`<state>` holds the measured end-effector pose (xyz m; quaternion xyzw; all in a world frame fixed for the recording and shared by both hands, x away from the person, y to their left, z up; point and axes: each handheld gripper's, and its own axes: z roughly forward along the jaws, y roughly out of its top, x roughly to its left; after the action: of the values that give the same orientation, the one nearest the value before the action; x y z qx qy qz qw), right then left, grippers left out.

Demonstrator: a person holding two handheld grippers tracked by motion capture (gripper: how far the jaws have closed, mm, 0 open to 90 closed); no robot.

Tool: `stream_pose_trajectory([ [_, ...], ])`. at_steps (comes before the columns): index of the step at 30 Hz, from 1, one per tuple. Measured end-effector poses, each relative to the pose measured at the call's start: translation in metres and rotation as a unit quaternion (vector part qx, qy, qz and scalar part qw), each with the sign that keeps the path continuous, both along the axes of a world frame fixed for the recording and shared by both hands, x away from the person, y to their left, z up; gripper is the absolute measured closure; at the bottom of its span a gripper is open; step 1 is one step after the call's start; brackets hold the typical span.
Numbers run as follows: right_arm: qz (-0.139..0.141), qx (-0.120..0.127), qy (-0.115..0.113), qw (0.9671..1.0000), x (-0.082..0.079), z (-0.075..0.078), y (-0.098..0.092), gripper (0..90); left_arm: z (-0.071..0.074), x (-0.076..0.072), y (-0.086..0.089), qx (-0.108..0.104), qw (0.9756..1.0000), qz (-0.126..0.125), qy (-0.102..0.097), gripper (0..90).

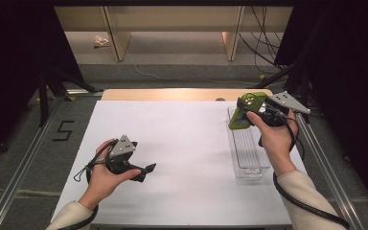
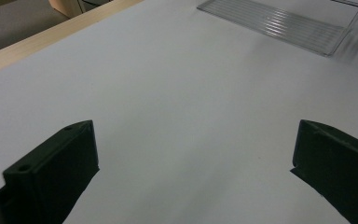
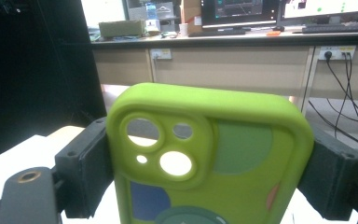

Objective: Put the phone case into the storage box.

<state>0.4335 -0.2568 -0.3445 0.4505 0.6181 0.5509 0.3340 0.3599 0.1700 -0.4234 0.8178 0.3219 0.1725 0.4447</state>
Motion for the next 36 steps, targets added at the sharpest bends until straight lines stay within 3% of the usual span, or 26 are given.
stream_pose_trajectory([
  [36, -0.019, -0.016, 0.002, 0.9997, 0.0044, -0.0033, -0.0081, 16.6, 0.0001, 0.0003, 0.0010, -0.002, 1.0000, 0.003, -0.001, 0.0],
])
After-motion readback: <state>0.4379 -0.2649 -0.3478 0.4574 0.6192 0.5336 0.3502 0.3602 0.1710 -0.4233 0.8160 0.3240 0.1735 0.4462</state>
